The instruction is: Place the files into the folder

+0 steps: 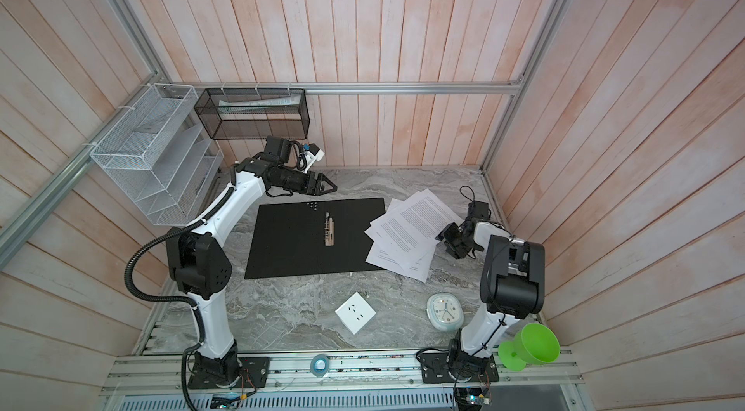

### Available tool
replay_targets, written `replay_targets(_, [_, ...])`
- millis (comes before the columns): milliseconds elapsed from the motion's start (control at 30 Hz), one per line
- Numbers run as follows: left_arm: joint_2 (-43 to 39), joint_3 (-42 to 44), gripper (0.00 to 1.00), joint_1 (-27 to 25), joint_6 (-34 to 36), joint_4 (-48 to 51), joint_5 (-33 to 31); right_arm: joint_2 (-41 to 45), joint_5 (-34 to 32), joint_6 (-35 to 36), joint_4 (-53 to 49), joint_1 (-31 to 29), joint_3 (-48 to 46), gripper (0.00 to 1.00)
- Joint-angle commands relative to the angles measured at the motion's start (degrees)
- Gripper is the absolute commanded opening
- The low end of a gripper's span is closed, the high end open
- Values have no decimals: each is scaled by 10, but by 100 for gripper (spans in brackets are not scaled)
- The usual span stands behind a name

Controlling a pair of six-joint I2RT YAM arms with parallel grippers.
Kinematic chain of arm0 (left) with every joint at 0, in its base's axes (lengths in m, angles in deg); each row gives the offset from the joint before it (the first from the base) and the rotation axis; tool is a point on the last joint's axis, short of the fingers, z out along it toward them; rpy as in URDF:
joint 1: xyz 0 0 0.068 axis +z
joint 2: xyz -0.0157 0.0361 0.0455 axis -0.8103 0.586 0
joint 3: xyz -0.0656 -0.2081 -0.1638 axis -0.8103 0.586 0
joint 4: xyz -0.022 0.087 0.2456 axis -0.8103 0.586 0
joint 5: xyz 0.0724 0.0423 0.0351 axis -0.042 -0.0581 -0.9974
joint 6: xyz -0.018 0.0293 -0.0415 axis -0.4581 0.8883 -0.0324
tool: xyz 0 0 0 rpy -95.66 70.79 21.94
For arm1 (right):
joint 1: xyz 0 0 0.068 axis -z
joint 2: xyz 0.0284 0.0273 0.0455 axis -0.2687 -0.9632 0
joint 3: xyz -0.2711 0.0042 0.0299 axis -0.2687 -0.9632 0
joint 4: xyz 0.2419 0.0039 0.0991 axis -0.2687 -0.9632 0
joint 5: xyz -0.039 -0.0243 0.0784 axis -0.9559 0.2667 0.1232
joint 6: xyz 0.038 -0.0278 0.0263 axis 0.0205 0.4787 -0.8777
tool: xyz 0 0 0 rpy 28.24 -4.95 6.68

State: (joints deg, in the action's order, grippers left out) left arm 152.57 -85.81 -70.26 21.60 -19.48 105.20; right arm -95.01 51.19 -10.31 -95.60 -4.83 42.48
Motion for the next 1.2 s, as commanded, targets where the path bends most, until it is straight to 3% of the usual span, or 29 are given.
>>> replay_targets(0, [-16, 0, 77, 10, 22, 25, 1, -50, 15, 8, -7, -1, 35, 59])
replay_targets(167, [-33, 19, 76, 31, 25, 39, 18, -125, 54, 43, -36, -9, 95, 58])
replay_targets(400, [-61, 53, 77, 67, 37, 46, 21, -185, 19, 102, -89, -45, 172, 58])
replay_targets(1167, [-91, 123, 77, 104, 32, 17, 37, -225, 52, 199, -132, -168, 304, 54])
